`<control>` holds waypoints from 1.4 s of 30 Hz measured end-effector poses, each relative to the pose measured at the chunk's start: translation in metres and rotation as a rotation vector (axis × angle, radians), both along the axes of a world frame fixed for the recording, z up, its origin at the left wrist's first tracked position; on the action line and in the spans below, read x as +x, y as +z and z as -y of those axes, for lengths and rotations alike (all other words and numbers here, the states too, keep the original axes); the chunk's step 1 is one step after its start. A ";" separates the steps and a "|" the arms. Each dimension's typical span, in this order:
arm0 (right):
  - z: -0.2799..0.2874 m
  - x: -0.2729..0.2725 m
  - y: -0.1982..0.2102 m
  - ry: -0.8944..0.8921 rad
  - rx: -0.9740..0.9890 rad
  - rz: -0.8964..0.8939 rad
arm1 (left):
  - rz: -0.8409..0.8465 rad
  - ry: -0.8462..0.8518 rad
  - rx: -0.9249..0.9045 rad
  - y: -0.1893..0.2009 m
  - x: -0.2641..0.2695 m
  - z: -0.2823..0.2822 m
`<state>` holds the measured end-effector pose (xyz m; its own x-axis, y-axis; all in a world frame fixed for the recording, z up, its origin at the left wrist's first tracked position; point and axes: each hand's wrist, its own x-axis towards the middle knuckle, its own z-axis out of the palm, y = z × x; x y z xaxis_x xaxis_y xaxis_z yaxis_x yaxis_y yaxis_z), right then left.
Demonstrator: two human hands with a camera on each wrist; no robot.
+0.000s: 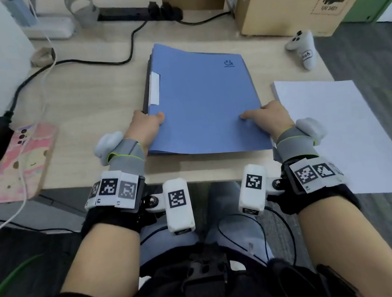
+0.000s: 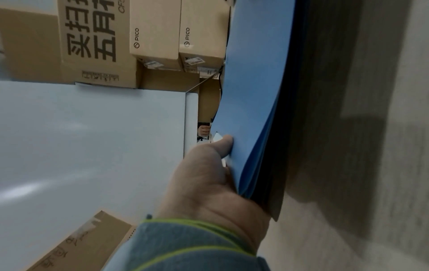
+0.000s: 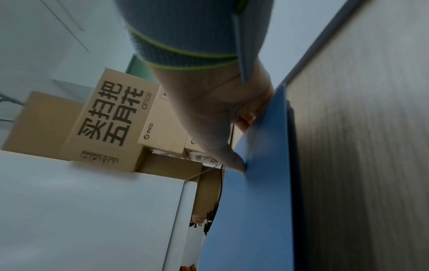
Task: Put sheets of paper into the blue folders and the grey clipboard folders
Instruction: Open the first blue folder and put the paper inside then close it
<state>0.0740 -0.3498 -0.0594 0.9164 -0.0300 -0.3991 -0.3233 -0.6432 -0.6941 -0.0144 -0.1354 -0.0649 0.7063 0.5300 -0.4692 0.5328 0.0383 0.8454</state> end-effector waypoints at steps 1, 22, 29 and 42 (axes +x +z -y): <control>0.005 -0.001 0.000 0.021 -0.041 0.002 | -0.032 -0.026 0.013 -0.001 -0.001 0.002; 0.046 -0.023 0.006 0.084 -0.210 0.051 | -0.428 -0.401 0.510 -0.002 -0.013 0.019; 0.043 -0.018 0.006 0.129 -0.290 0.050 | -0.282 -0.440 0.484 0.002 -0.011 0.023; 0.039 -0.010 0.005 0.027 -0.275 0.239 | -0.059 -0.304 0.621 0.007 0.002 0.030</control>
<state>0.0642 -0.3890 -0.0547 0.9847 -0.0812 -0.1541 -0.1536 -0.8220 -0.5483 -0.0127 -0.1656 -0.0582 0.8487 0.4955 -0.1847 0.4887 -0.6015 0.6319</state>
